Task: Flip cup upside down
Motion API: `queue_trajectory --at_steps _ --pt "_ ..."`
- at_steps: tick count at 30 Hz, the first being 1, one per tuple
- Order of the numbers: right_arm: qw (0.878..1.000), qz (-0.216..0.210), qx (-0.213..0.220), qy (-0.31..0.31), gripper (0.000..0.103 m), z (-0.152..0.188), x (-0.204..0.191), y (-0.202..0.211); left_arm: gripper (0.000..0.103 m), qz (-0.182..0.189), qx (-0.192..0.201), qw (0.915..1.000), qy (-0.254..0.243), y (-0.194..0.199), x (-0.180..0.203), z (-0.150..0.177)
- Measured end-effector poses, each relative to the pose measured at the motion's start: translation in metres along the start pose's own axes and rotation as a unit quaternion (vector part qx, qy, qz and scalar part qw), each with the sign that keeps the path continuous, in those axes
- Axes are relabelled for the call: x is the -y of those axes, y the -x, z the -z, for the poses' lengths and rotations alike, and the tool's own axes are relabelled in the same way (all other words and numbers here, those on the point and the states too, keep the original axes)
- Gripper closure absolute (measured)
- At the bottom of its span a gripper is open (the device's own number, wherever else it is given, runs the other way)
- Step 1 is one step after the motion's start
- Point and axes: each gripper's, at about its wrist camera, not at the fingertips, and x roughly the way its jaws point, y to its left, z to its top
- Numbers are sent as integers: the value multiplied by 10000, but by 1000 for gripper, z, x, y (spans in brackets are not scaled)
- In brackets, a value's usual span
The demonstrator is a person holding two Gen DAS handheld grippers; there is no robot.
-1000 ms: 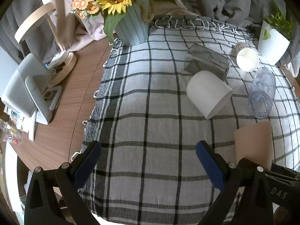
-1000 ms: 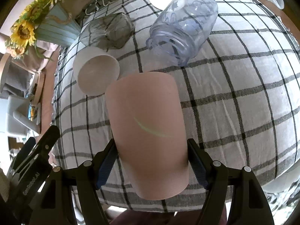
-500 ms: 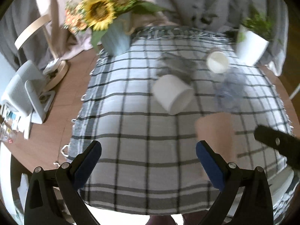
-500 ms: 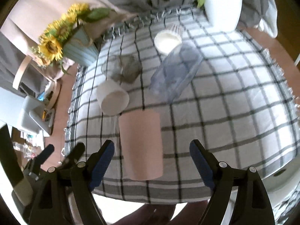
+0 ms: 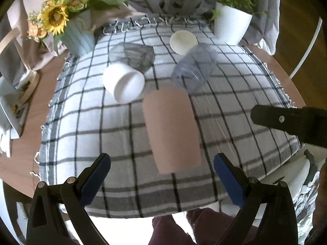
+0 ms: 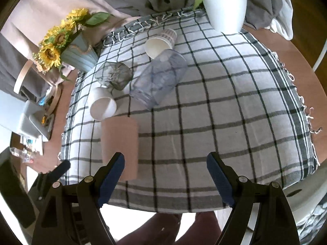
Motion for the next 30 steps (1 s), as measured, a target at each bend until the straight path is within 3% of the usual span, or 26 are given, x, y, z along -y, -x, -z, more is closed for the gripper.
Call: queue_trajectory --at_steps 12,19,23,25,30 --pt "9998 -17 -189 63 20 4 24 -8 1 -98 4 9997 220 -28 17 4" --pt "9995 18 -323 10 20 6 39 -14 20 -264 -54 9994 238 -44 20 5" --pt "9994 9 -358 -22 20 5 44 -15 24 -207 -126 9990 372 -49 18 4" --pt "9993 -1 -369 -30 20 5 46 -16 36 -115 -154 9985 510 -50 15 5" --pt "9992 -6 -390 -40 20 4 49 -16 38 -75 -96 9977 664 -50 13 6"
